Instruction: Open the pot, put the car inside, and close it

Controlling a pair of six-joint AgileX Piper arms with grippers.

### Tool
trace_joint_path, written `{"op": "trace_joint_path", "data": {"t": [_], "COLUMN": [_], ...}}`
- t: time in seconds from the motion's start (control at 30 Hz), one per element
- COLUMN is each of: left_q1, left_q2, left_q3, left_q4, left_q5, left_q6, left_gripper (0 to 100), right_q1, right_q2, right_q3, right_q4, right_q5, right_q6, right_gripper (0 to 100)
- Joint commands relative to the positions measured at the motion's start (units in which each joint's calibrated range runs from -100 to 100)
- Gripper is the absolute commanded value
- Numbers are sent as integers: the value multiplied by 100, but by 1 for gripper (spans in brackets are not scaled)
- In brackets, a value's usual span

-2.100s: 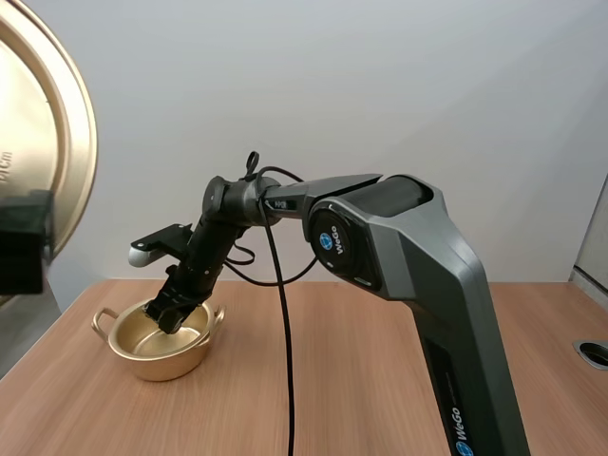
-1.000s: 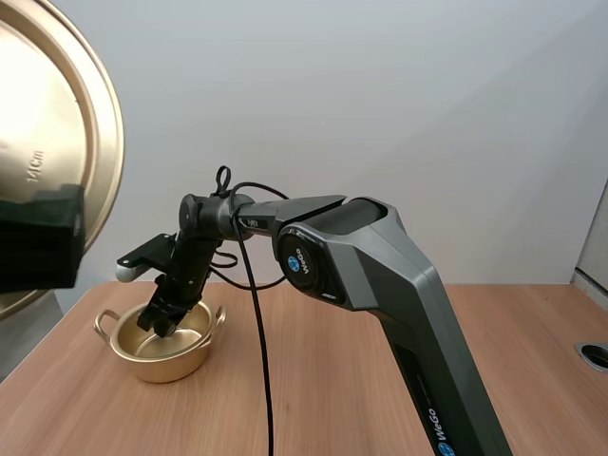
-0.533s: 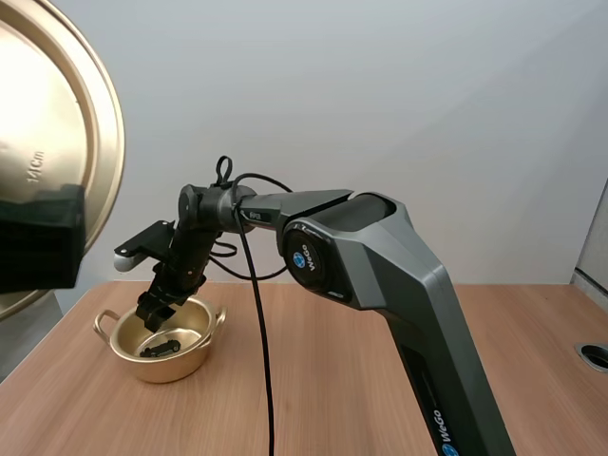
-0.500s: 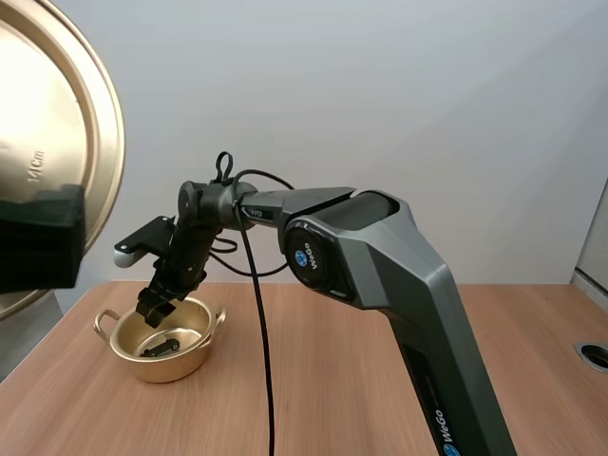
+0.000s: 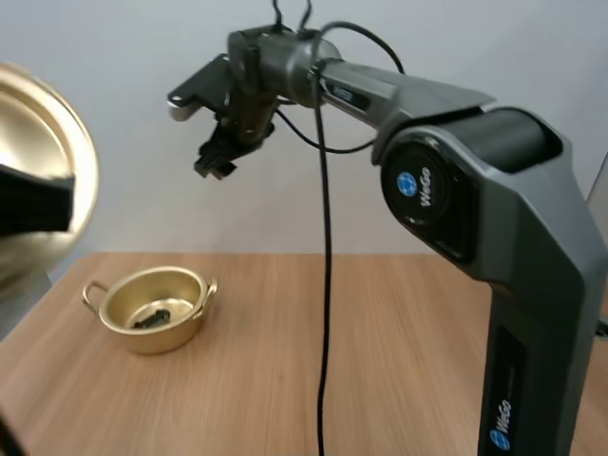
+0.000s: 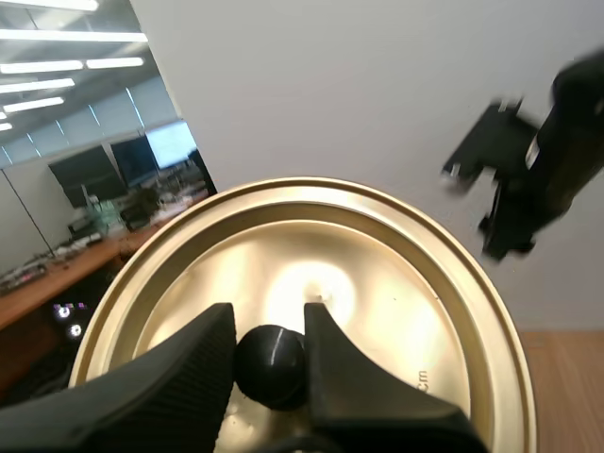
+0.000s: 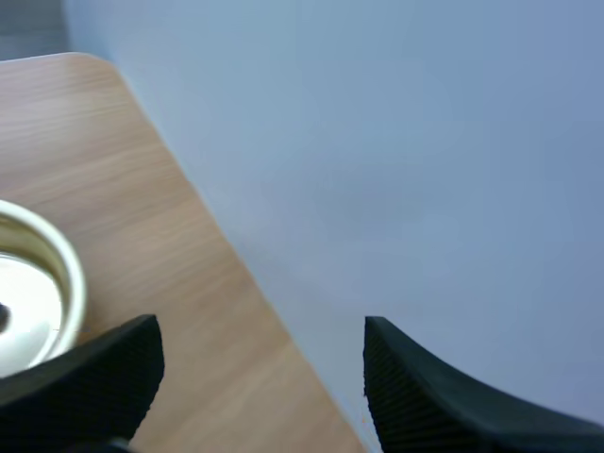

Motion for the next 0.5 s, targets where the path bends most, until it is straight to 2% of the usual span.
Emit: {"op": "trace_joint_path", "data": {"t": [0.0,0.23,0.3,0.47], "left_q1": [-7,-7,-7,-7], "left_q2": [613,1961,2291,3011], "left_q3": [1028,2408,2638,3200], "left_q4": [-65,-434,-434,-434], "left_q5": [-668,-2933,-3358,-4676], "left_q6": [8,-13,-43,-32], "left_gripper": [0,0,0,0], "right_q1": [-434,-1132,-1224,-1269], "right_q2": [-821,-2109,-2347,-2908], "right_q3": [-8,-8,-8,-8], "right_q4": [-683,-555,-278,470], "right_q5": [206,1407,1984,1984], "right_q6": [146,387,387,396], "right_gripper": [100,100,100,100]}}
